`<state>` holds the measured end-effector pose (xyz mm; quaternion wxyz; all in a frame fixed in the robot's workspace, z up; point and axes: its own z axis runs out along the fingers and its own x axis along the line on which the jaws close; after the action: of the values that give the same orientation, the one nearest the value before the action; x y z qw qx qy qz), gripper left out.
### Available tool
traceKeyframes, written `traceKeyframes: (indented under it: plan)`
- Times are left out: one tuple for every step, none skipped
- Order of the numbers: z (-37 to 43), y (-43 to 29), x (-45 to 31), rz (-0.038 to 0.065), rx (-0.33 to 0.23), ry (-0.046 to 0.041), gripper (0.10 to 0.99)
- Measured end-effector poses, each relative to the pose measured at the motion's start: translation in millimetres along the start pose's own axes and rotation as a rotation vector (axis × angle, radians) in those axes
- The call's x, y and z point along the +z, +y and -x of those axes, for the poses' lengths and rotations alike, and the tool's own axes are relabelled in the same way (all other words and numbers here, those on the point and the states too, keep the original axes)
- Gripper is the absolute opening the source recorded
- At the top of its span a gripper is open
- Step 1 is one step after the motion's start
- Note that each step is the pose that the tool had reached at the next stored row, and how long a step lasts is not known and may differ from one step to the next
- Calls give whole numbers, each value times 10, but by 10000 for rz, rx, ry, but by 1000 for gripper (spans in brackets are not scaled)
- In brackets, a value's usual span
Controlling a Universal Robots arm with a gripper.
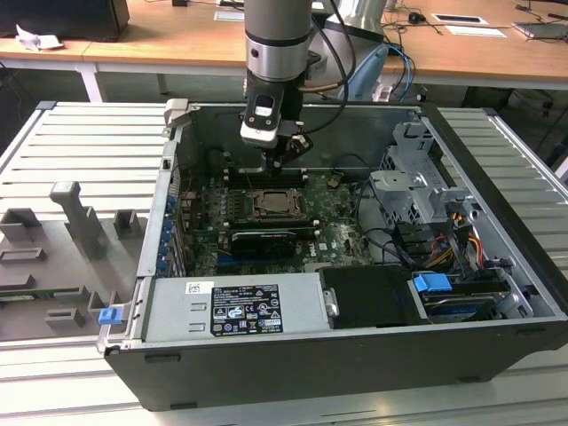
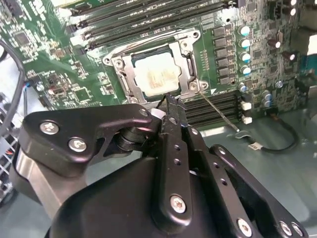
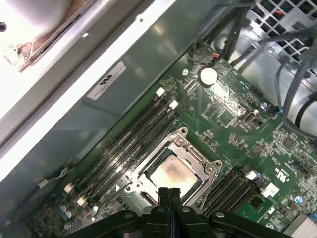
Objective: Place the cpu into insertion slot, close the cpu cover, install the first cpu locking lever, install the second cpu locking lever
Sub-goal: 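Install the first cpu locking lever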
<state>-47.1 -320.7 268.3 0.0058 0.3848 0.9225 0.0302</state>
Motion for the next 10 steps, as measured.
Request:
traceKeyframes:
  plan:
    - [0,0,0,-4,-351,21,106]
    - [0,0,0,-7,-560,34,106]
    - [0,0,0,-10,-800,48,106]
    - [0,0,0,-12,-949,58,106]
    - [0,0,0,-13,-1077,65,106]
    - [0,0,0,-16,-1224,74,106]
    - [0,0,0,-17,-1354,82,106]
    - [0,0,0,-19,-1554,94,106]
    - [0,0,0,-22,-1800,108,106]
    - [0,0,0,-24,-1936,117,106]
